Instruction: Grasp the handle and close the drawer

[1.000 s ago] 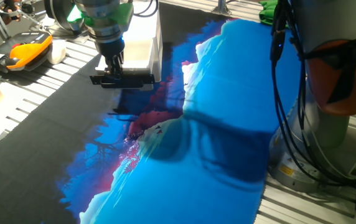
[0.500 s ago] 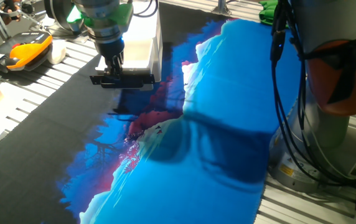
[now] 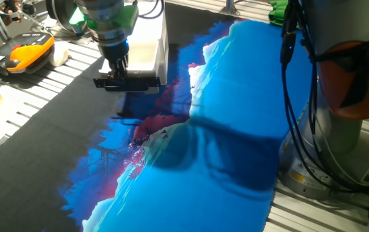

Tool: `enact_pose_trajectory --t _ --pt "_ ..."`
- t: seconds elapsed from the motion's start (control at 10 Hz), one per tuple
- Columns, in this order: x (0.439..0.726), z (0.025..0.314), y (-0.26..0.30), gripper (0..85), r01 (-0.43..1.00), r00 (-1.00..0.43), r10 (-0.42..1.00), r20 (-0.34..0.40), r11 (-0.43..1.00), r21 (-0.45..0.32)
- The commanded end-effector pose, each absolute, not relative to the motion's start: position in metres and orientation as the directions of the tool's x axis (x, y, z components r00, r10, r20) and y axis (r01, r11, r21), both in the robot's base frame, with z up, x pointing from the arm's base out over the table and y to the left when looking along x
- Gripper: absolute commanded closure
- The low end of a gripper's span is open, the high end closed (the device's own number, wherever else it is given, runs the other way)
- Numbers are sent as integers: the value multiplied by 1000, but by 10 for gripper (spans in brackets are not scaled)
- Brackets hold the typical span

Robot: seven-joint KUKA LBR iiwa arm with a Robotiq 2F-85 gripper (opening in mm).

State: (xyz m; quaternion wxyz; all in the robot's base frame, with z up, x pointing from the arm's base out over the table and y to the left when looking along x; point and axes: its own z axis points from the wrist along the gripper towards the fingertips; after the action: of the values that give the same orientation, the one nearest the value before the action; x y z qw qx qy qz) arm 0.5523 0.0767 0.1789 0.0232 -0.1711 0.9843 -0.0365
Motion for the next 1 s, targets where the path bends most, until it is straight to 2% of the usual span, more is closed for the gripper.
enact_pose_trajectory --t 0.0,0.9 --pt "552 178 77 680 -331 -942 -334 -37 940 -80" --pt "550 178 80 680 -292 -954 -296 -55 954 -74"
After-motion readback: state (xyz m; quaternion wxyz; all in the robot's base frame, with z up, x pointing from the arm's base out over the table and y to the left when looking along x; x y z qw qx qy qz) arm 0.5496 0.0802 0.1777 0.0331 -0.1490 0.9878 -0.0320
